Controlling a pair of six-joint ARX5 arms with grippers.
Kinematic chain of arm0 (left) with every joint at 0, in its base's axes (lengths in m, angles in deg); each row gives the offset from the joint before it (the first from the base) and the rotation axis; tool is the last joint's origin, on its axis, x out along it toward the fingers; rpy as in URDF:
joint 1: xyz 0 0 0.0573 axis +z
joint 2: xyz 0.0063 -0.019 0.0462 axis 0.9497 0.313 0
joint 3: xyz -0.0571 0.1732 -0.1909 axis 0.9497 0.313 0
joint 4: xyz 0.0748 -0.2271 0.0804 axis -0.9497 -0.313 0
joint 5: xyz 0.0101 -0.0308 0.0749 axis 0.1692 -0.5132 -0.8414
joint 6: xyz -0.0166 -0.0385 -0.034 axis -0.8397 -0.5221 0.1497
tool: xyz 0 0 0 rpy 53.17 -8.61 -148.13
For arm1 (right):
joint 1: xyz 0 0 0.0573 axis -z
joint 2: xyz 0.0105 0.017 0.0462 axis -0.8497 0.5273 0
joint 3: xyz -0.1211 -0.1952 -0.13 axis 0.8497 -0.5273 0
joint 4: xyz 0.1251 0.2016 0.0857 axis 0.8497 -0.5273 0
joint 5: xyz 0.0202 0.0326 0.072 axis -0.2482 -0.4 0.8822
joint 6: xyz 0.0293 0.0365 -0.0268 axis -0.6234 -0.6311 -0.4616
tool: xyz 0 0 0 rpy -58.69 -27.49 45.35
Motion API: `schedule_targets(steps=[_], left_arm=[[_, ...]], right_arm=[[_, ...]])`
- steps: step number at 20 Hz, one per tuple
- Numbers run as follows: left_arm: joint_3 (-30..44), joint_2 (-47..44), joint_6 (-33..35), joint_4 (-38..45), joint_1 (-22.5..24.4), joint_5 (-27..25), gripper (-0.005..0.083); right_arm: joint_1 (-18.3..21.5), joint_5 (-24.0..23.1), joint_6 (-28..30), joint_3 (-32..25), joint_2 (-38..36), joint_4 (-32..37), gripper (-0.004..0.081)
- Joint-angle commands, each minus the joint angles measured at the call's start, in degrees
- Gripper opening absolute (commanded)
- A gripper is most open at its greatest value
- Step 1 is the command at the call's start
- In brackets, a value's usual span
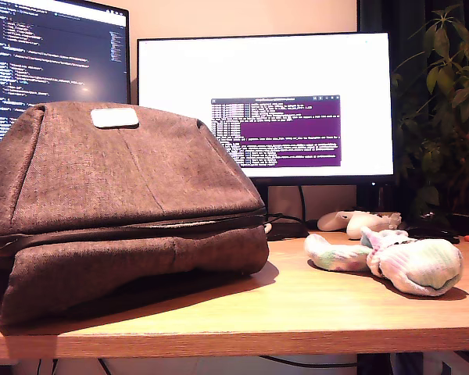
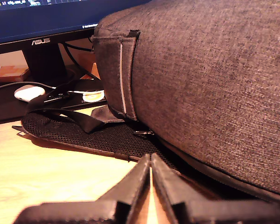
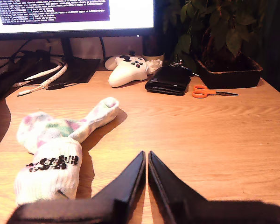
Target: Pack the pair of socks inside the grey Google backpack
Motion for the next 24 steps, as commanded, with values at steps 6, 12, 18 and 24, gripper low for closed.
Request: schedule_targets(steps=[6,12,18,24], left_arm=[[0.9,-0.4,-0.2,-0.5,0.2,0.2,-0.0011],[0.9,-0.4,-0.7,1.6,0.2,1.6,-0.0011],[-1.2,-0.4,-3.4,6.7,-0.5,11.0,-0.0019],[-3.0,-0.4,-5.3,10.3,-4.7,11.5,-0.0019]], right_arm=[[-0.2,-0.1,-0.1,-0.5,-0.4,0.4,-0.001],[-0.2,-0.1,-0.1,-0.5,-0.4,0.6,-0.001],[-0.2,3.3,-6.7,-0.4,-0.4,4.3,-0.001],[-0.2,4.5,-9.1,1.8,-0.4,4.2,-0.0012]])
